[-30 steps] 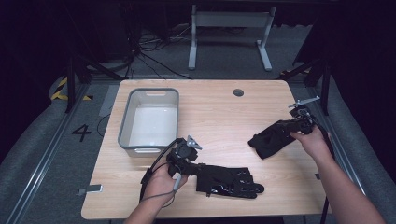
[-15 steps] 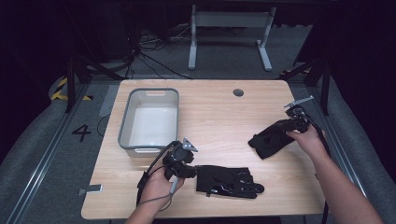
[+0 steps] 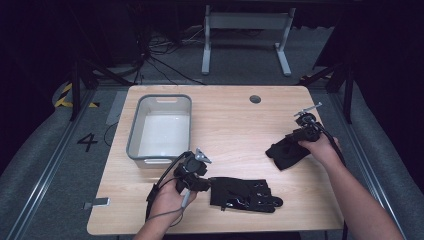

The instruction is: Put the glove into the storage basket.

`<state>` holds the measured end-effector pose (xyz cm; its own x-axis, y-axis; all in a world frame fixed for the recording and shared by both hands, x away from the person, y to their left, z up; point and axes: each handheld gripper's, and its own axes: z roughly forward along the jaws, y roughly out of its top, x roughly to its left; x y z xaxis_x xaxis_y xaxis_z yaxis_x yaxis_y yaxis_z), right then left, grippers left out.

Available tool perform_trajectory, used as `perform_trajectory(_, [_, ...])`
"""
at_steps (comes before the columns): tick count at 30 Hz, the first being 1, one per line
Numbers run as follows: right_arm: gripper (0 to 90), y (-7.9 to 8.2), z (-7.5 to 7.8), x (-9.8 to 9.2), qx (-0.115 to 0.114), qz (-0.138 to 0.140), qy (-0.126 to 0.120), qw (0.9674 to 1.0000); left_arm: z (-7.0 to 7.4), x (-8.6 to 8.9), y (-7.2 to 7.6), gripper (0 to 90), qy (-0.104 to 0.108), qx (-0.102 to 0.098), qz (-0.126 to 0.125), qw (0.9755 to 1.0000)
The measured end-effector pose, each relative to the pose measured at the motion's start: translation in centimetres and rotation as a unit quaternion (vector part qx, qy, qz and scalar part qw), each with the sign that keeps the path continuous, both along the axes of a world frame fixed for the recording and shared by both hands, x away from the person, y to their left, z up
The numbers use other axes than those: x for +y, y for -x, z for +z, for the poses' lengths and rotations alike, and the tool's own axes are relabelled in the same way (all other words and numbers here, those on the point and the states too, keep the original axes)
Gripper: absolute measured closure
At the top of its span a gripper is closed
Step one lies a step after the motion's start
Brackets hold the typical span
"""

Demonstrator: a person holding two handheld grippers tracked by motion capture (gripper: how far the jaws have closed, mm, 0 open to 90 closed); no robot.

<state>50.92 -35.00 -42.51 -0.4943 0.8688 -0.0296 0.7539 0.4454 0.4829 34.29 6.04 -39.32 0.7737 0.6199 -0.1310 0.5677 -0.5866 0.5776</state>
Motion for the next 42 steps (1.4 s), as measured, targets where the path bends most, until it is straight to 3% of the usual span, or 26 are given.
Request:
perform_trajectory(2, [49.6, 0.0, -0.5, 0.3, 0.004, 0.007, 0.020, 0.9998, 0.0, 0.0, 0.0, 55.2, 0.002, 0.001, -0.001, 1.0000])
perform_trajectory(13, [53.0, 0.1, -0.6, 0.4, 0.006, -0.009, 0.011, 0.9999, -0.1, -0.4, 0.0, 54.6, -0.002, 0.005, -0.007, 1.0000])
perform_trajectory(15, [56.6, 0.1, -0.6, 0.4, 0.007, -0.009, 0.012, 0.9999, -0.1, -0.4, 0.0, 54.5, -0.002, 0.005, -0.007, 1.0000])
perform_trajectory(16, [66.3, 0.2, -0.5, 0.5, 0.011, -0.006, 0.013, 0.9998, -0.1, -0.4, 0.0, 54.5, -0.002, 0.005, -0.008, 1.0000])
perform_trajectory(17, [66.3, 0.2, -0.5, 0.5, 0.011, -0.006, 0.013, 0.9998, -0.1, -0.4, 0.0, 54.5, -0.002, 0.006, -0.008, 1.0000])
perform_trajectory(20, [77.3, 0.3, -0.4, 0.8, 0.016, -0.002, 0.017, 0.9997, -0.2, -0.5, 0.1, 54.3, -0.002, 0.006, -0.008, 0.9999])
perform_trajectory(30, [82.6, 0.6, -0.1, 1.2, 0.009, -0.003, 0.030, 0.9995, -0.3, -0.4, -0.2, 54.1, 0.005, 0.009, -0.008, 0.9999])
perform_trajectory(38, [82.7, 2.4, 2.2, 0.8, -0.023, 0.003, -0.025, 0.9994, -0.1, -0.7, -0.5, 54.1, 0.009, 0.010, -0.013, 0.9998])
perform_trajectory(39, [82.7, 3.1, 3.2, 0.7, -0.035, 0.004, -0.040, 0.9986, 0.0, -0.9, -0.6, 54.1, 0.010, 0.008, -0.016, 0.9998])
perform_trajectory(42, [82.7, 4.2, 4.5, 0.8, -0.055, 0.008, -0.054, 0.9970, 0.1, -1.3, -0.7, 54.0, 0.011, 0.005, -0.021, 0.9997])
